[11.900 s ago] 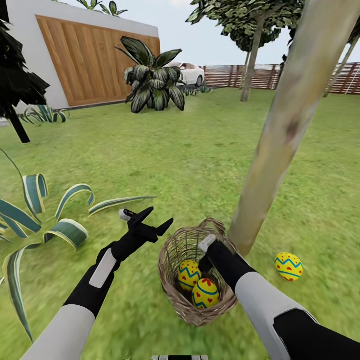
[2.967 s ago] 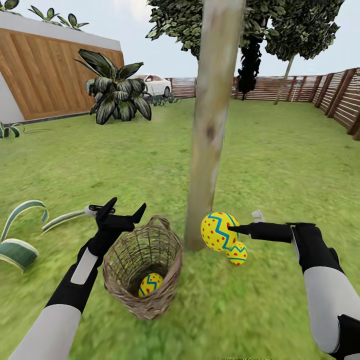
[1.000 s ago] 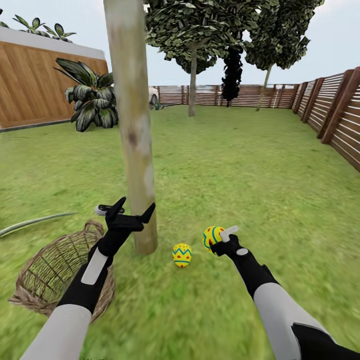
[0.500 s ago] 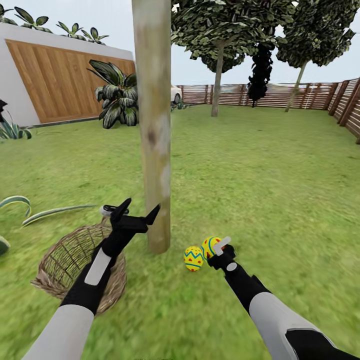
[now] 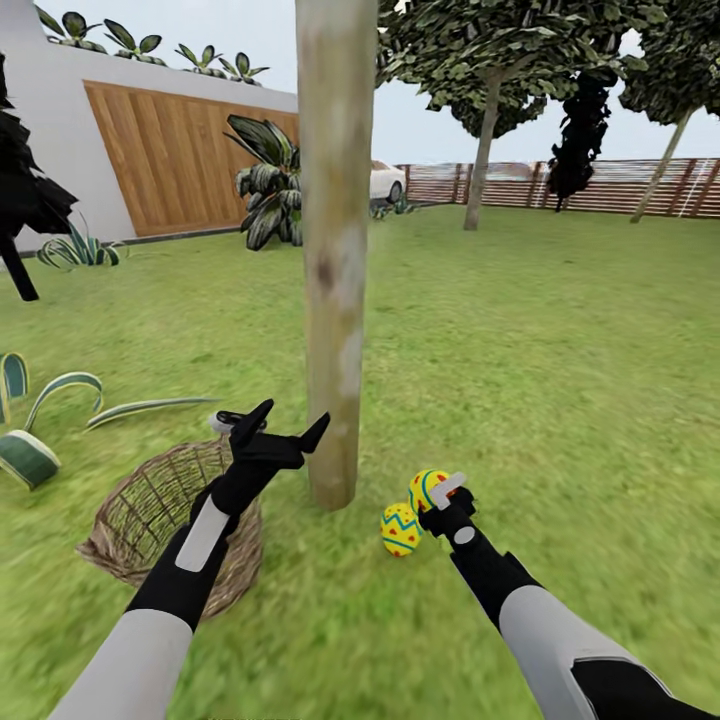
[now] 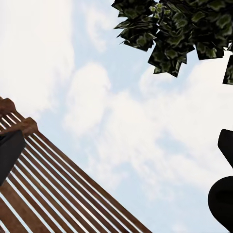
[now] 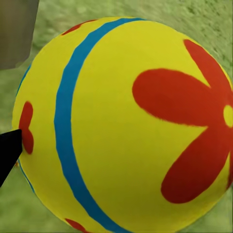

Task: Take the three Easter eggs out of the wicker basket on the lawn in the garden, then place them on the lawn next to a single tree (choose any tree) so that all three eggs are next to the same tree and none are left in the basket.

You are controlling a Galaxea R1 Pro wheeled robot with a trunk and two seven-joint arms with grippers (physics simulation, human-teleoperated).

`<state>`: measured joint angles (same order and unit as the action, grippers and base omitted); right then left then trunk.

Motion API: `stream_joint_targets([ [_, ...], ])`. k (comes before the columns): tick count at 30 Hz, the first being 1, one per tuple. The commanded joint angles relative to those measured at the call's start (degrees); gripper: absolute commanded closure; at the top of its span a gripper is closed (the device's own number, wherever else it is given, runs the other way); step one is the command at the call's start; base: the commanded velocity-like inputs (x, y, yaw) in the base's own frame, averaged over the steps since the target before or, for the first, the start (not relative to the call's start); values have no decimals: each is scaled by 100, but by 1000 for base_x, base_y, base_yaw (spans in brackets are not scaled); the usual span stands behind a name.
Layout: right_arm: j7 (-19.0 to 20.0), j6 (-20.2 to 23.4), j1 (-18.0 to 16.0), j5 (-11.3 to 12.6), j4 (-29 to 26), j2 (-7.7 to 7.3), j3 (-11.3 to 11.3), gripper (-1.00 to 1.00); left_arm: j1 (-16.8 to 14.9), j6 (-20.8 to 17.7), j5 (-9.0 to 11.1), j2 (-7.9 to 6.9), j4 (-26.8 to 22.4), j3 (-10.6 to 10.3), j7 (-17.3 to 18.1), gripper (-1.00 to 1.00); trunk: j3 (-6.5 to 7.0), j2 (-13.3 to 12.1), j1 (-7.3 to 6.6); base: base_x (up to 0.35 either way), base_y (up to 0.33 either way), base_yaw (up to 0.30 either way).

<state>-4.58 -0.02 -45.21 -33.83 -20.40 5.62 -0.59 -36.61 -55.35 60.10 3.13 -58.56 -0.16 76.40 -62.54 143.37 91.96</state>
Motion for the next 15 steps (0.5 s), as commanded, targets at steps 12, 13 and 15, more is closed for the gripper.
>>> stream_joint_targets([
  [12, -584, -348, 37, -3, -26, -32, -11, 100, -4, 472, 45, -4, 2, -234, -3, -100, -59, 2, -1, 11, -190, 210],
  [13, -697, -494, 38, -11, -6, -30, -11, 100, -4, 472, 46, -3, 7, -234, -3, -100, -59, 2, -1, 14, -88, 11],
  [15, -830, -589, 39, 10, 9, -39, -19, 100, -4, 480, 46, -5, 10, -236, 4, -100, -59, 2, -1, 3, -17, 2],
])
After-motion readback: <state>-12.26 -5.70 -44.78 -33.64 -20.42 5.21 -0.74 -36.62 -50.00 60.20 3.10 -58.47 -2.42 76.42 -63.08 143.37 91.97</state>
